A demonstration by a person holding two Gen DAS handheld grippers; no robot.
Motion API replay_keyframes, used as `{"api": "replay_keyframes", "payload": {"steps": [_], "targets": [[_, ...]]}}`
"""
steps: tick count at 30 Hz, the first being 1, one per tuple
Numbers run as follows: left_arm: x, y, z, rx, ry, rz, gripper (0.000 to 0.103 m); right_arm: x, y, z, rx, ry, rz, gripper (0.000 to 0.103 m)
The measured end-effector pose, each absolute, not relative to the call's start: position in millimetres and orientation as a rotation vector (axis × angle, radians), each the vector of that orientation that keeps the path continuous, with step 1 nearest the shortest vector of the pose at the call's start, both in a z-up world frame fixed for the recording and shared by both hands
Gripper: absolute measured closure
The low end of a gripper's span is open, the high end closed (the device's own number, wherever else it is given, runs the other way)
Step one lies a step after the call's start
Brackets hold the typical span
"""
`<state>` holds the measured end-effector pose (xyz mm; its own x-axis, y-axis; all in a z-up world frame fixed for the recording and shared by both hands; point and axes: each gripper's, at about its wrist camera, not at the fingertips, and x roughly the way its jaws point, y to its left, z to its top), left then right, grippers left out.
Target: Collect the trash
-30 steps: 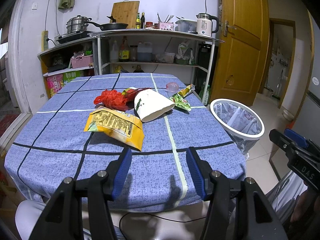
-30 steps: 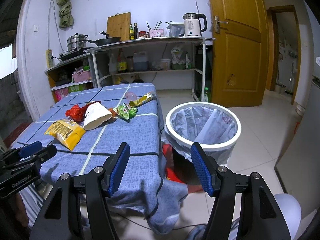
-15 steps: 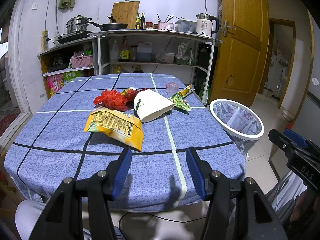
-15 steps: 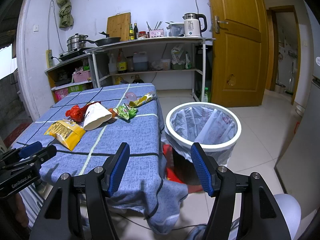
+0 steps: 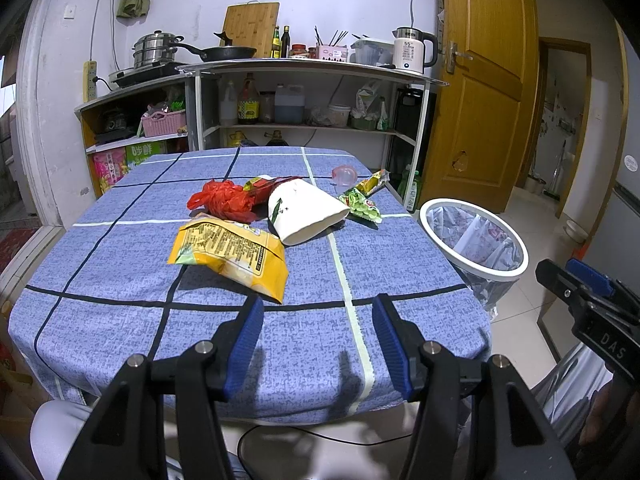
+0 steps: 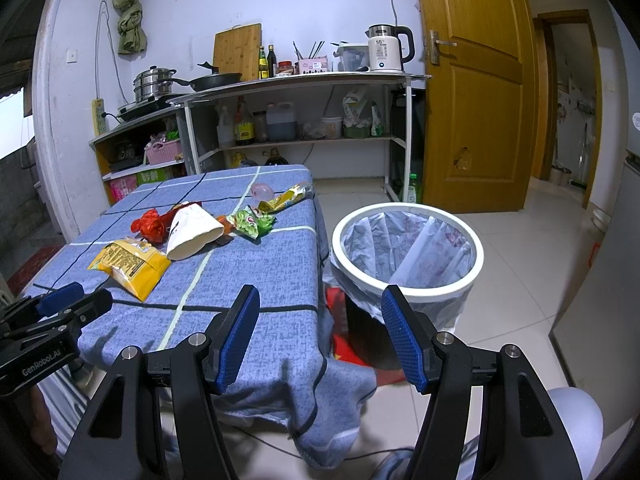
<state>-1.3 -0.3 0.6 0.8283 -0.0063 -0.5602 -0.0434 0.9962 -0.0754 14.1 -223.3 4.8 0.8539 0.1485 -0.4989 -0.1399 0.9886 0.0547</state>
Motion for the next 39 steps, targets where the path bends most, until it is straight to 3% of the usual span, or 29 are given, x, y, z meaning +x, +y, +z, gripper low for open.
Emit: {"api": "replay_keyframes", "payload": {"steps": [27, 39], "targets": [[6, 4, -8, -0.099, 0.623, 0.016, 0.044, 24, -215, -3, 0.005, 0.557, 0.174, 0.039], [36, 55, -34, -0.296, 0.708, 0.009, 0.042, 68, -174, -9, -0.078, 0.608, 0.340, 0.039]]}}
